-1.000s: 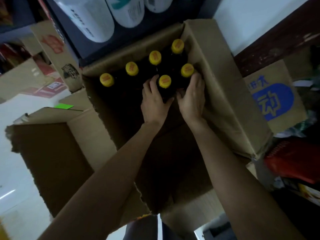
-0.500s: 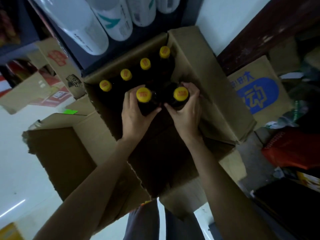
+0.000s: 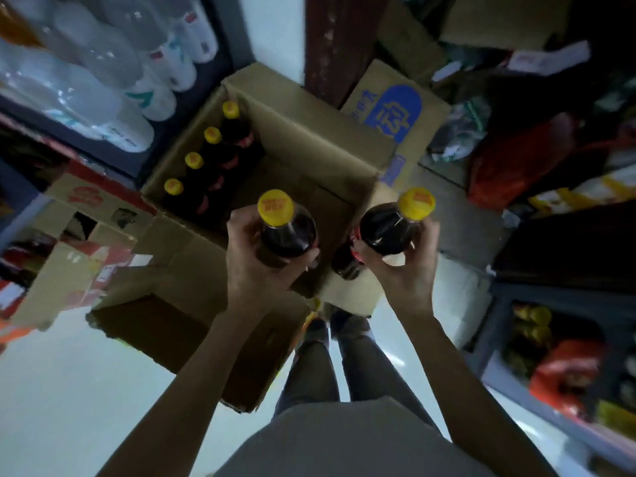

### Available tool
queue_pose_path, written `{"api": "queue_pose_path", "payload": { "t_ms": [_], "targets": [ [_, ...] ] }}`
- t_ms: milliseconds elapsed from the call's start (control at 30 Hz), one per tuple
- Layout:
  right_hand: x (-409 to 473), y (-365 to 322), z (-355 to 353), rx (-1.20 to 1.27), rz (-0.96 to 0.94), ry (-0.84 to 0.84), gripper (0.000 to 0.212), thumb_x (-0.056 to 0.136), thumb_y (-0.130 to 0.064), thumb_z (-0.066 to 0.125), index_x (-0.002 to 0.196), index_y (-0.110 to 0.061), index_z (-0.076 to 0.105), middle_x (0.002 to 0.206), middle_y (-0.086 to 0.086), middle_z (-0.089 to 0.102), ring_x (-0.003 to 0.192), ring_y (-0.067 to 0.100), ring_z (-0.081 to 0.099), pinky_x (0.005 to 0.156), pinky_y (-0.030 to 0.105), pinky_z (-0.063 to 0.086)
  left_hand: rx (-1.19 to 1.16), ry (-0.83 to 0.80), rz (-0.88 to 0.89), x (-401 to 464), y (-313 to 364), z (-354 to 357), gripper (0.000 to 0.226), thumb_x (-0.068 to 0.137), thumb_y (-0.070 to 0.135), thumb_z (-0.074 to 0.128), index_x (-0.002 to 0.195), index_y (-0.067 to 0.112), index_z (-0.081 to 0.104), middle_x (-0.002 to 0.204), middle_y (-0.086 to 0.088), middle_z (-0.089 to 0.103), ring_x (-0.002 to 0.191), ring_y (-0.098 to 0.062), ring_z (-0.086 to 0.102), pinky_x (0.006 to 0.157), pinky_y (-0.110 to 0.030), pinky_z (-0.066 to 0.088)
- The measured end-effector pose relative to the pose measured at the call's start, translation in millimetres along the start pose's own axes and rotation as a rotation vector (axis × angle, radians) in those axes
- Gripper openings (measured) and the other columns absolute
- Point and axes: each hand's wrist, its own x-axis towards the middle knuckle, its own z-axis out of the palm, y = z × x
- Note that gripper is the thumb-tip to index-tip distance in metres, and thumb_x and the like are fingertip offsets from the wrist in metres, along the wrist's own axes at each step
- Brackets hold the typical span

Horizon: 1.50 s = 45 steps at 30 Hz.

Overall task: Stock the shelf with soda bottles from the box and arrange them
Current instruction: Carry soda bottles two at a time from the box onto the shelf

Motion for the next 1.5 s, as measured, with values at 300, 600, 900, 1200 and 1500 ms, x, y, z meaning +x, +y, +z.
{"api": "queue_pose_path", "payload": {
  "t_ms": [300, 600, 900, 1200, 1500],
  "targets": [
    [-109, 25, -118, -0.050, 0.201, 0.307, 0.065, 0.073, -0.030, 0.078, 0.128, -0.011, 0.050, 0.112, 0.004, 0.058, 0.105, 0.014, 0.055, 0.092, 0.020, 0.040, -0.033, -0.502, 0.066, -46, 61, 91, 0.067, 0.062, 0.036, 0.082, 0.118, 0.029, 0.046, 0.113, 0.014, 0.053, 0.106, 0.003, 0.055, 0.088, -0.018, 0.046],
    [-251, 59, -242, -0.071, 0.375, 0.623, 0.072, 0.072, -0.044, 0.069, 0.134, -0.019, 0.044, 0.121, -0.001, 0.058, 0.109, 0.014, 0.055, 0.094, 0.020, 0.043, -0.004, -0.902, 0.256, -156, 140, 194, 0.070, 0.063, 0.041, 0.079, 0.123, 0.030, 0.046, 0.119, 0.002, 0.057, 0.106, -0.013, 0.058, 0.086, -0.033, 0.052],
    [-421, 75, -396, -0.102, 0.372, 0.838, 0.065, 0.068, -0.042, 0.074, 0.119, -0.047, 0.033, 0.113, -0.014, 0.058, 0.102, 0.007, 0.055, 0.085, 0.012, 0.042, -0.197, -1.102, 0.236, -356, 243, 268, 0.067, 0.065, 0.050, 0.074, 0.123, 0.052, 0.040, 0.130, 0.004, 0.054, 0.117, -0.014, 0.055, 0.090, -0.031, 0.051],
    [-488, 84, -565, -0.168, 0.224, 0.902, 0.069, 0.078, -0.042, 0.072, 0.138, -0.040, 0.038, 0.133, -0.006, 0.057, 0.118, 0.009, 0.056, 0.099, 0.031, 0.048, -0.387, -1.188, 0.286, -469, 345, 346, 0.066, 0.069, 0.047, 0.076, 0.127, 0.046, 0.046, 0.133, 0.002, 0.055, 0.123, -0.021, 0.053, 0.099, -0.054, 0.045],
    [-459, 78, -743, -0.151, 0.012, 0.838, 0.061, 0.077, -0.051, 0.066, 0.132, -0.051, 0.039, 0.114, -0.035, 0.057, 0.108, -0.003, 0.058, 0.094, 0.021, 0.045, -0.486, -0.995, 0.430, -506, 472, 443, 0.062, 0.069, 0.043, 0.074, 0.125, 0.038, 0.048, 0.125, 0.004, 0.060, 0.113, -0.024, 0.059, 0.092, -0.049, 0.050]
  ]
}}
